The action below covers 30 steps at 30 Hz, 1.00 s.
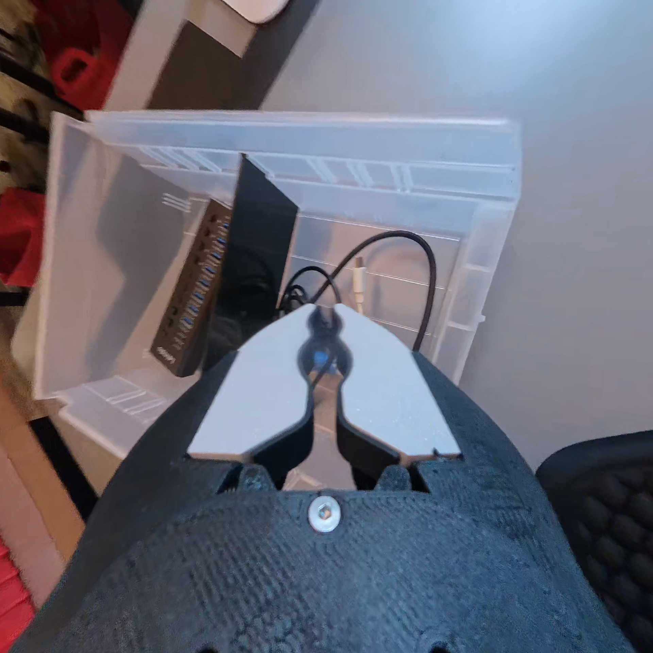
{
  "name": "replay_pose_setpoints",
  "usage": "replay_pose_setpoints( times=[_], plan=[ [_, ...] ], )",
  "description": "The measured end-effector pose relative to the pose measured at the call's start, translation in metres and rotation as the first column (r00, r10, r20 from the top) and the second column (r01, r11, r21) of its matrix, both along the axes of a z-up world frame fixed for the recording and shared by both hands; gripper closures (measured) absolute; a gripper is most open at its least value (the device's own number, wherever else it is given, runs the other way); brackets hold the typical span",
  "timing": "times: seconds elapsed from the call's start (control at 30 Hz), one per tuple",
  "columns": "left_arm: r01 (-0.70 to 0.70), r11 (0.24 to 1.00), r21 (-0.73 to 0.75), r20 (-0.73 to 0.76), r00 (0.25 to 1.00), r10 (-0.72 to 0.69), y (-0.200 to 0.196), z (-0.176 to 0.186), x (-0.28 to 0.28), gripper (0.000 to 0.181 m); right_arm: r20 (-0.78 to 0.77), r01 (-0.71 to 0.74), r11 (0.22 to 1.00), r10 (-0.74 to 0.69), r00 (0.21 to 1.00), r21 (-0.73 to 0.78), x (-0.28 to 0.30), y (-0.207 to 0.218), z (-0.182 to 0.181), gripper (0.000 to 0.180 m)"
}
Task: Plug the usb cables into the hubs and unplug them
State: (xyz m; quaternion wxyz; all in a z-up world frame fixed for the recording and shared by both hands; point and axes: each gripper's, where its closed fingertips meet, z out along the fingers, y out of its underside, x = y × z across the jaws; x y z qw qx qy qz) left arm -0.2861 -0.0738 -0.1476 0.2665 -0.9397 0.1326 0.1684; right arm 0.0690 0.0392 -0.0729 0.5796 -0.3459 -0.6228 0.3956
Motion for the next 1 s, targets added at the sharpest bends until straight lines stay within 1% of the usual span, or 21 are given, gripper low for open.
replay_pose_setpoints(
  times=[0.03, 0.13, 0.27, 0.3, 0.4, 0.43, 0.47, 0.53, 0.63, 0.7, 0.77, 0.83, 0.87, 0.93, 1.0],
  plan=[
    [-0.003, 1.0, -0.029, 0.016, 1.0, 0.003, 0.001, -0.009, 0.0, 0.164, 0.005, 0.002, 1.0, -0.002, 1.0, -0.003, -0.001, 0.001, -0.001, 0.168],
    [-0.043, 0.996, -0.078, 0.037, 0.998, 0.046, 0.001, -0.029, -0.008, 0.166, 0.017, 0.005, 1.0, -0.005, 1.0, -0.002, -0.001, 0.001, -0.005, 0.168],
    [-0.057, 0.986, -0.157, 0.084, 0.994, 0.071, -0.006, -0.049, -0.01, 0.161, 0.025, -0.003, 1.0, 0.004, 1.0, -0.016, -0.001, 0.002, -0.007, 0.168],
    [-0.052, 0.985, -0.165, 0.091, 0.993, 0.068, -0.005, -0.052, -0.008, 0.162, 0.028, -0.005, 1.0, 0.006, 1.0, -0.021, -0.002, 0.002, -0.008, 0.168],
    [-0.071, 0.974, -0.216, 0.039, 0.996, 0.081, -0.008, -0.061, -0.015, 0.171, 0.037, -0.004, 1.0, 0.005, 0.999, -0.022, -0.002, 0.003, -0.011, 0.168],
    [-0.067, 0.975, -0.212, 0.027, 0.997, 0.074, -0.007, -0.059, -0.015, 0.174, 0.038, -0.003, 1.0, 0.004, 0.999, -0.02, -0.002, 0.003, -0.011, 0.168],
    [-0.075, 0.979, -0.189, 0.007, 0.997, 0.077, -0.006, -0.051, -0.016, 0.177, 0.037, -0.003, 1.0, 0.003, 0.999, -0.017, -0.002, 0.003, -0.011, 0.168],
    [-0.091, 0.991, -0.096, -0.025, 0.996, 0.089, -0.001, -0.023, -0.017, 0.177, 0.032, -0.002, 1.0, 0.002, 0.999, -0.016, -0.001, 0.003, -0.009, 0.168],
    [-0.058, 0.99, 0.128, -0.051, 0.997, 0.065, 0.006, 0.039, -0.005, 0.177, 0.025, 0.001, 1.0, 0.0, 1.0, -0.025, -0.001, 0.004, -0.008, 0.168],
    [0.027, 0.95, 0.312, -0.007, 1.0, -0.027, 0.012, 0.084, 0.023, 0.177, 0.023, 0.004, 0.999, -0.004, 1.0, -0.034, -0.001, 0.006, -0.008, 0.168],
    [0.13, 0.859, 0.494, 0.087, 0.976, -0.198, 0.015, 0.126, 0.065, 0.177, 0.016, 0.008, 0.999, -0.007, 1.0, -0.042, 0.0, 0.008, -0.006, 0.168],
    [0.241, 0.752, 0.614, 0.166, 0.891, -0.422, 0.009, 0.154, 0.114, 0.177, 0.005, 0.013, 0.999, -0.012, 1.0, -0.048, 0.001, 0.009, -0.003, 0.168],
    [0.274, 0.708, 0.651, 0.192, 0.843, -0.503, 0.006, 0.163, 0.133, 0.177, -0.002, 0.016, 0.999, -0.016, 1.0, -0.05, 0.002, 0.01, -0.001, 0.168],
    [0.314, 0.642, 0.699, 0.248, 0.736, -0.63, 0.002, 0.172, 0.162, 0.177, -0.016, 0.024, 0.998, -0.025, 1.0, -0.052, 0.004, 0.013, 0.003, 0.168],
    [0.322, 0.615, 0.72, 0.325, 0.627, -0.708, 0.004, 0.17, 0.183, 0.177, -0.031, 0.039, 0.998, -0.04, 0.999, -0.052, 0.007, 0.017, 0.006, 0.168]
  ],
)
